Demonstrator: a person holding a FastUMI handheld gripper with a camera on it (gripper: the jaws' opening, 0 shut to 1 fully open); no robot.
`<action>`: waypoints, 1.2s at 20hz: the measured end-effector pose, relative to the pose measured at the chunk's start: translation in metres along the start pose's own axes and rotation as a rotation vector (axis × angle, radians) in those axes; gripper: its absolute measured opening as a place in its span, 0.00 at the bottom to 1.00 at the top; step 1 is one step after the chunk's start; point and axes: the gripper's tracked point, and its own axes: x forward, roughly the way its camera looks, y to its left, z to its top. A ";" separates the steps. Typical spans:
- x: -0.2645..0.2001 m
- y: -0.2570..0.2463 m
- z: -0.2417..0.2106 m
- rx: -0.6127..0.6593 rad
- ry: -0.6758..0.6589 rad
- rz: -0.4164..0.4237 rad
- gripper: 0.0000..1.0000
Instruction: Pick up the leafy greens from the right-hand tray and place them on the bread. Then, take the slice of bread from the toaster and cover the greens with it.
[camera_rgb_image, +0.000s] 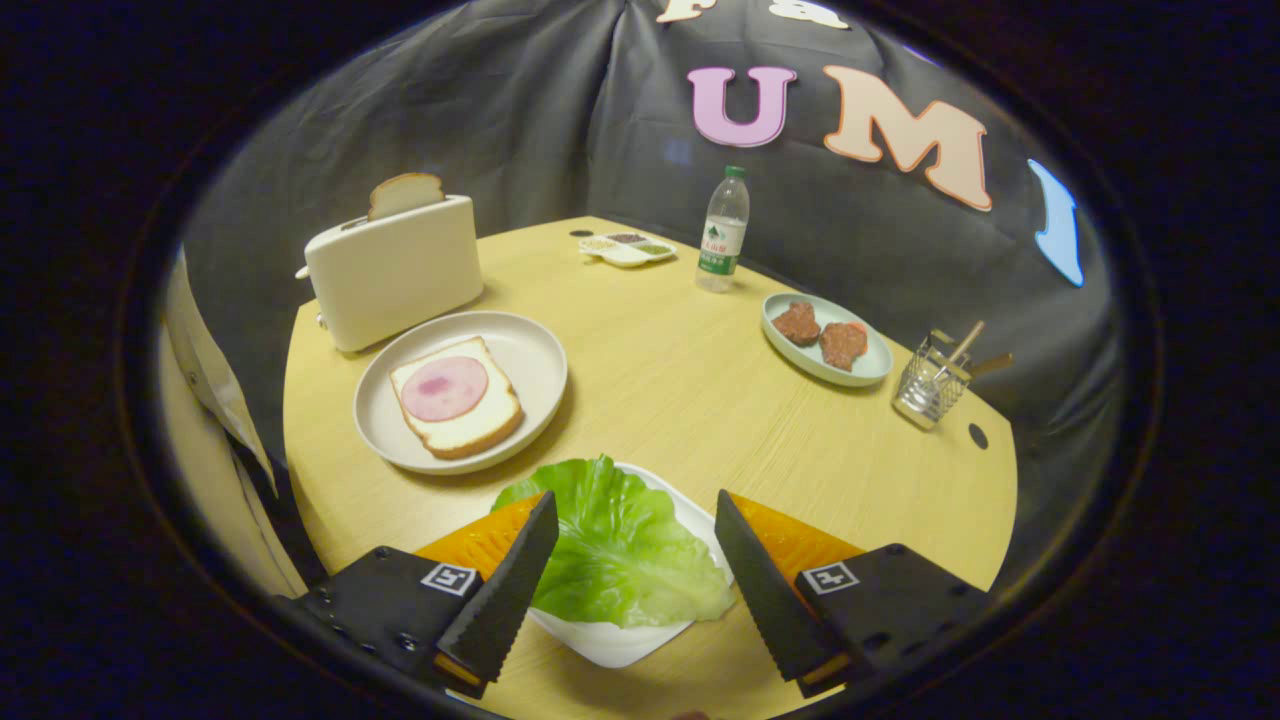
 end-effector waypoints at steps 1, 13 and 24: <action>0.003 0.001 -0.005 0.006 0.018 0.007 1.00; 0.025 0.003 -0.039 0.015 0.143 0.041 1.00; 0.030 0.012 -0.045 0.063 0.180 0.068 0.78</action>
